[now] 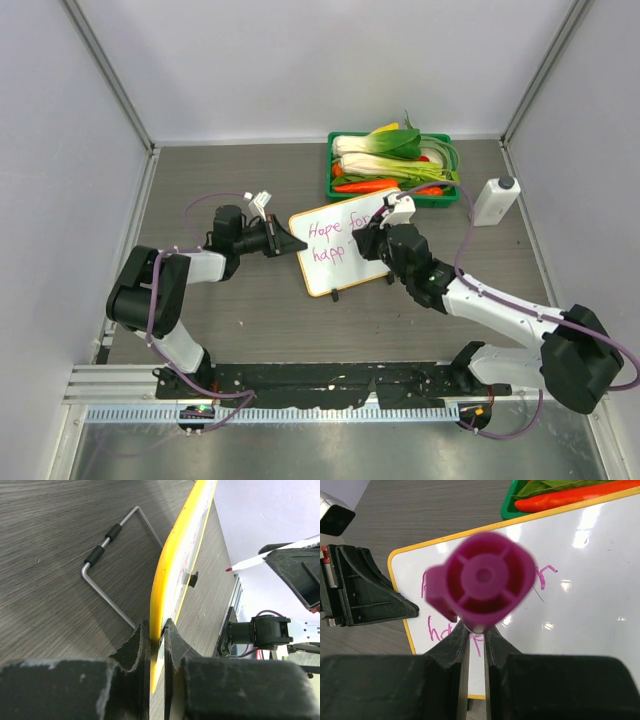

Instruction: Write a sentence on the whiteboard

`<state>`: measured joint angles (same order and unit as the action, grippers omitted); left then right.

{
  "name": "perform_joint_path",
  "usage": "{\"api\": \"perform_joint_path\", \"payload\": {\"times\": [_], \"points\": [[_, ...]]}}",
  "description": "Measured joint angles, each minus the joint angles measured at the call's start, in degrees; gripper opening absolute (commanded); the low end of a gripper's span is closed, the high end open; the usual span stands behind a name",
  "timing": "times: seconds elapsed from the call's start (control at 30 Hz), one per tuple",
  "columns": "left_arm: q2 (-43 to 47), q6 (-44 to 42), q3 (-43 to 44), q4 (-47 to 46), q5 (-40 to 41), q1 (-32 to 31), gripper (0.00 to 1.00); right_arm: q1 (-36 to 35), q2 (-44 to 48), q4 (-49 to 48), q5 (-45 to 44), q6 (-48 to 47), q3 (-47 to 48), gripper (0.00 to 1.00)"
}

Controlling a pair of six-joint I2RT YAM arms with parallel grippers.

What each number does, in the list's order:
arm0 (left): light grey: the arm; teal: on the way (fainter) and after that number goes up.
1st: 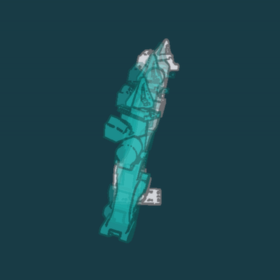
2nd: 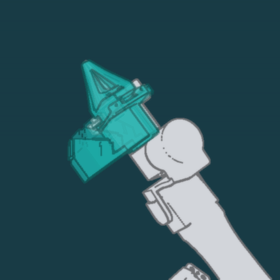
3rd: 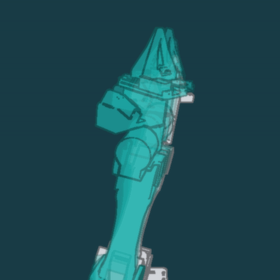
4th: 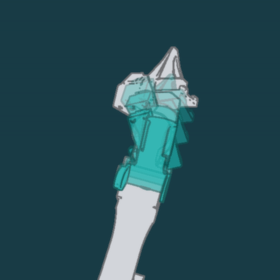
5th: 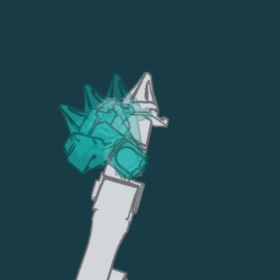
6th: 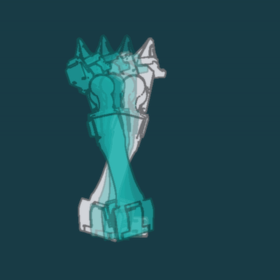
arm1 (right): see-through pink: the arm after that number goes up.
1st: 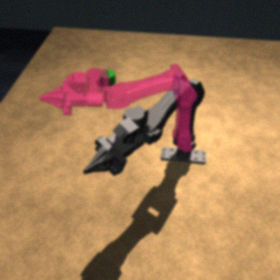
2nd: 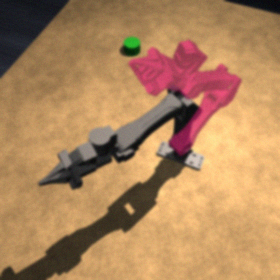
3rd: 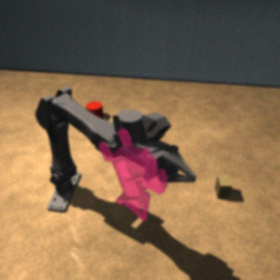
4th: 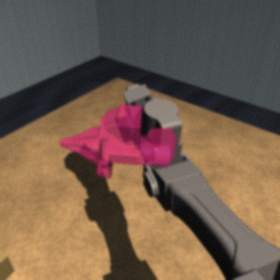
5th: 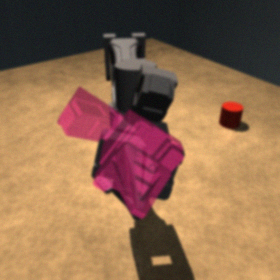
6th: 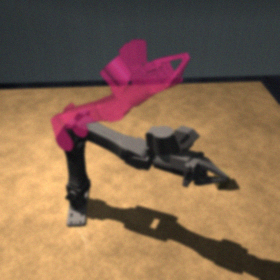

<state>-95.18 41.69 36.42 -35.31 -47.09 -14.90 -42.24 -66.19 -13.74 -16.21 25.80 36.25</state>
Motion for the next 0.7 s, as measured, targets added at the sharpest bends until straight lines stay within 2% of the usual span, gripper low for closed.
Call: {"api": "perform_joint_path", "payload": {"times": [0.33, 0.7], "points": [[0.00, 0.00, 0.00, 0.00, 0.00, -0.02, 0.00, 0.00, -7.48, -2.47, -0.37, -0.07, 0.83, 0.01], [0.00, 0.00, 0.00, 0.00, 0.00, -0.04, 0.00, 0.00, -9.73, -5.92, -1.16, 0.24, 0.83, 0.01]]}}
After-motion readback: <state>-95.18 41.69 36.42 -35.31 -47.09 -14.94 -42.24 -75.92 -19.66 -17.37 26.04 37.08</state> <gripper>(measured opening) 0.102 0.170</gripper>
